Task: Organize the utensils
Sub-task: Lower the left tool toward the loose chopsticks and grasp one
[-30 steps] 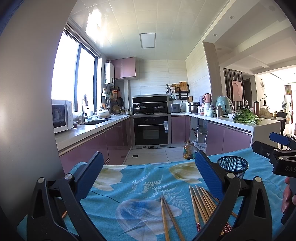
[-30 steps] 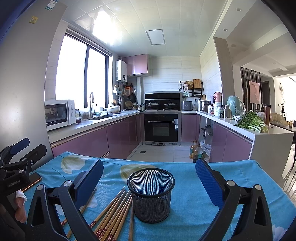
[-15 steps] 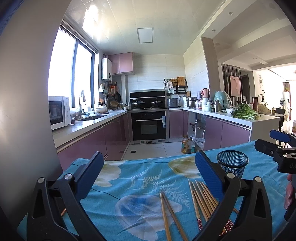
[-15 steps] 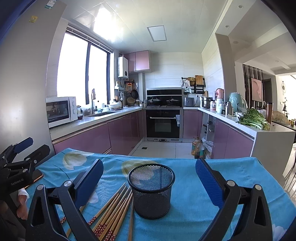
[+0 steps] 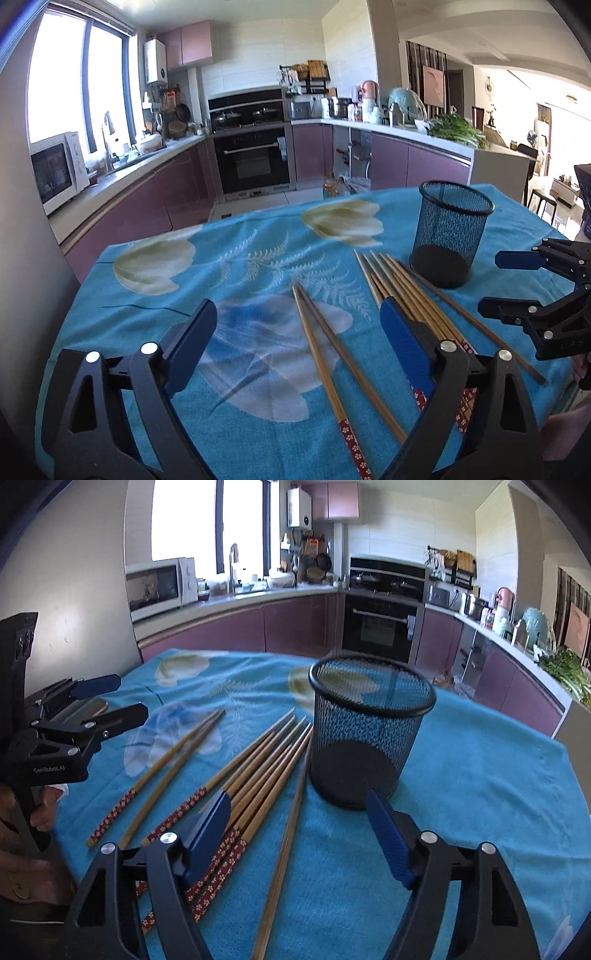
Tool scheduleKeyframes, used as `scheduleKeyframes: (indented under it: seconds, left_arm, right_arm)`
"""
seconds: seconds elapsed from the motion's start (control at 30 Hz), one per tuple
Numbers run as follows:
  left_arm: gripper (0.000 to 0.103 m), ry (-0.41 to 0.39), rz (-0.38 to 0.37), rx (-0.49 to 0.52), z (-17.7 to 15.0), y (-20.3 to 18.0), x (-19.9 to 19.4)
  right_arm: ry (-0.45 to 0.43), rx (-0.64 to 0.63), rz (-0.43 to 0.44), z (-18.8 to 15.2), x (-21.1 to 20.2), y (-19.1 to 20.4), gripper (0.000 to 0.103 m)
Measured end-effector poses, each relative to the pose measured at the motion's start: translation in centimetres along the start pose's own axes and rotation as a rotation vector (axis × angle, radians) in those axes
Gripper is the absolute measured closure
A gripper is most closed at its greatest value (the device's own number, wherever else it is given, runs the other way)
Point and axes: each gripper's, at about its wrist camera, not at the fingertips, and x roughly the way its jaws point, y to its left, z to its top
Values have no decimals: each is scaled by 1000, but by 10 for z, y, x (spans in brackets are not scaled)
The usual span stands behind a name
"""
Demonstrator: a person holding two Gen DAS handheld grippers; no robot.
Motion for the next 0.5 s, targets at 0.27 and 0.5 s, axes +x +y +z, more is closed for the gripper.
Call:
scheduleKeyframes:
  seconds: [0.27,0.5]
  left_arm:
    - [54,168,-30,38,-17,0,37]
    - [77,269,-84,47,-21,-4,56]
  right_arm:
    - [120,26,13,-4,31,-4,69]
    - [143,47,34,1,43,-5,81]
